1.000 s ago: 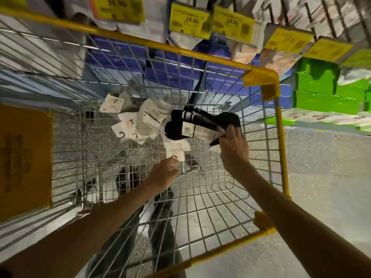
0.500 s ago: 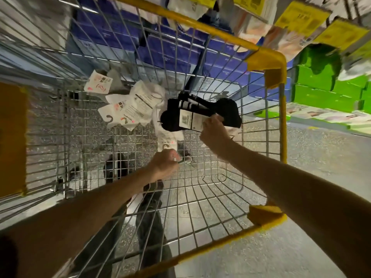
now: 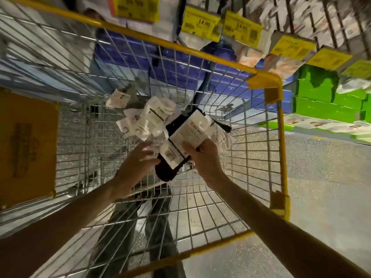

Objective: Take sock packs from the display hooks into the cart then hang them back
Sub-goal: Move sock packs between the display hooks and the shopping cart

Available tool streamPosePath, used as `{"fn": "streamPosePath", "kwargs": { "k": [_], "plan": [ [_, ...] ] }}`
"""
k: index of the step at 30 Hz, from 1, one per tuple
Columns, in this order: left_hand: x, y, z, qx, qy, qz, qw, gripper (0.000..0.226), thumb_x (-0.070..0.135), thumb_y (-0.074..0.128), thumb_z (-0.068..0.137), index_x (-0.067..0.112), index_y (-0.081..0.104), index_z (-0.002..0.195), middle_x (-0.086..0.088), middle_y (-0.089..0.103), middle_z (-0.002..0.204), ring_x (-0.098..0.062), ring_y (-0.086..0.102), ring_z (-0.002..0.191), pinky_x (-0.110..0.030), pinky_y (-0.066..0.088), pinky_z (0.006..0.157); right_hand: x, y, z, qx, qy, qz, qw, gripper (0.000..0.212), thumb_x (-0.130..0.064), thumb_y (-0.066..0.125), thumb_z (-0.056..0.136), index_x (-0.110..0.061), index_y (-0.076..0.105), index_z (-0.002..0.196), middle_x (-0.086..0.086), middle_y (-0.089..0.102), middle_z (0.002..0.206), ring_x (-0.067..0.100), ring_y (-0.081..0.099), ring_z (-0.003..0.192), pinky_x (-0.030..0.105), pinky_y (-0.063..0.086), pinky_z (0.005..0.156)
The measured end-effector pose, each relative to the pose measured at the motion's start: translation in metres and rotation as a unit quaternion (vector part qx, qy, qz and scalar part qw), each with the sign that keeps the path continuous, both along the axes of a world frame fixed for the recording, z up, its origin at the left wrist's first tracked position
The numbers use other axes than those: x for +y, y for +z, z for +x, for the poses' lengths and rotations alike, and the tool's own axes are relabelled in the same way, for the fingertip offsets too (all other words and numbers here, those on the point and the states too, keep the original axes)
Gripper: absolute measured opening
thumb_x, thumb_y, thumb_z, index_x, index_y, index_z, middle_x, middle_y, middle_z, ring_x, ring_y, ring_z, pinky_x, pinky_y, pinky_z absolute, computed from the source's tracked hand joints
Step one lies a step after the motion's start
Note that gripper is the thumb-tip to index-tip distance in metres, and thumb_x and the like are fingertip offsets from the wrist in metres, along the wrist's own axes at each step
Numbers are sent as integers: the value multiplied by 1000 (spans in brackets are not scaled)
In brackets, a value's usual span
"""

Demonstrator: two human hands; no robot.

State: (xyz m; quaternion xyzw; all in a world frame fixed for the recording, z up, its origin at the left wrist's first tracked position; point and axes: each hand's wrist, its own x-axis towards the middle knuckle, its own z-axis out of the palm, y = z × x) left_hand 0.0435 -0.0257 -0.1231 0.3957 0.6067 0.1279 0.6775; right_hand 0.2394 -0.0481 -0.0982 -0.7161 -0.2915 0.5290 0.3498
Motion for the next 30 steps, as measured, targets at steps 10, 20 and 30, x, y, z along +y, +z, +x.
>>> {"fn": "streamPosePath", "kwargs": {
  "k": [10,20,30],
  "plan": [
    [38,20,-26,-185,32,-155,970,43,33,78,73,11,64,108,-7,72,93,-17,71,84,-25,58,70,16,26,-60,206,269,-71,938,29,-12,56,97,-9,59,125,14,62,126,26,61,116,36,50,100],
    [29,-30,-64,-182,145,-271,934,61,25,59,84,3,46,140,-27,58,126,-38,65,106,-45,55,90,10,-86,16,-339,266,-251,867,83,-24,72,82,-13,22,148,23,27,145,40,31,133,43,36,102],
    [37,-62,-65,-225,198,-255,919,50,35,46,96,11,51,140,-22,62,116,-45,59,115,-52,53,88,41,-153,0,-464,328,-272,777,110,-43,74,81,-12,-4,153,24,28,148,39,27,137,48,27,113]
  ]
}}
